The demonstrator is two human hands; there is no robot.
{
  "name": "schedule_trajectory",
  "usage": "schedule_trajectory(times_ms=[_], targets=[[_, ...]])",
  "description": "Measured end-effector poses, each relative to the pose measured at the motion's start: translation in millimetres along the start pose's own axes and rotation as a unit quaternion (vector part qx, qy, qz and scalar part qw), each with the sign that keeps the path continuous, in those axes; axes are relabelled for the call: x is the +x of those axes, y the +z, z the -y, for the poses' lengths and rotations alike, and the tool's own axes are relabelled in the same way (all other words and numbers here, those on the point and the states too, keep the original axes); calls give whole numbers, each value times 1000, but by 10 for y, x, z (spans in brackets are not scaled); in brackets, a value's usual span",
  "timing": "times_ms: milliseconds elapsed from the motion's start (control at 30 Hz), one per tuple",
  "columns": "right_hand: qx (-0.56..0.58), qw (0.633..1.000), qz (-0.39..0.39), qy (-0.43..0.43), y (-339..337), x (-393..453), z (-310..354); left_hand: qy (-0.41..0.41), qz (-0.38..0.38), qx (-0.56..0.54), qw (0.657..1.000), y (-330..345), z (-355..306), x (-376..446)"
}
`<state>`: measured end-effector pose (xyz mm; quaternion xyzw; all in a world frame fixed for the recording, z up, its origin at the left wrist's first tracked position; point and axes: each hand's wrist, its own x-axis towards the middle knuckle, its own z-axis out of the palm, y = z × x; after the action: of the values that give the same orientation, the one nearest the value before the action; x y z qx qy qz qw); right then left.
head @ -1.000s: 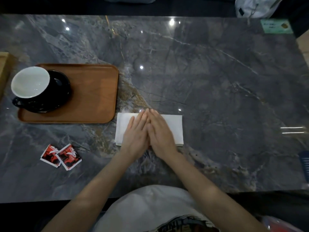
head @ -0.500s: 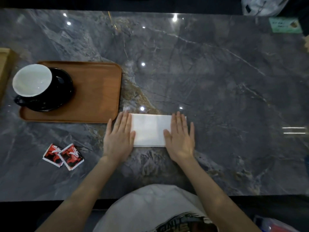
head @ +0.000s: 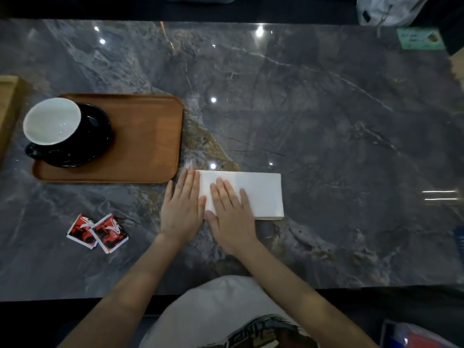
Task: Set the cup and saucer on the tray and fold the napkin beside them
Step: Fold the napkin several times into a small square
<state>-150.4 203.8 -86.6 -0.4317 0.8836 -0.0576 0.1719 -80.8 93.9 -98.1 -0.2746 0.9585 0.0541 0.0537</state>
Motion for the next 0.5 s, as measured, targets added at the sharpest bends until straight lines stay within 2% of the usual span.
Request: schedule_trajectory(times_ms=[67, 200, 333, 433, 500], targets=[[-32, 999, -7, 14, 21, -59, -219, -9, -1, -9, 1000, 3, 0, -27], [-9, 994, -57, 94, -19, -326, -824, -18, 1, -30, 999, 5, -28, -46], [25, 995, -44, 87, -80, -377, -928, -19, 12, -32, 999, 1, -27, -41], [99, 974, -143, 147, -122, -312, -877, -36, 24, -8, 999, -23, -63, -26], [113, 961, -167, 189, -125, -273, -847, -55, 20, -7, 998, -67, -148, -14]])
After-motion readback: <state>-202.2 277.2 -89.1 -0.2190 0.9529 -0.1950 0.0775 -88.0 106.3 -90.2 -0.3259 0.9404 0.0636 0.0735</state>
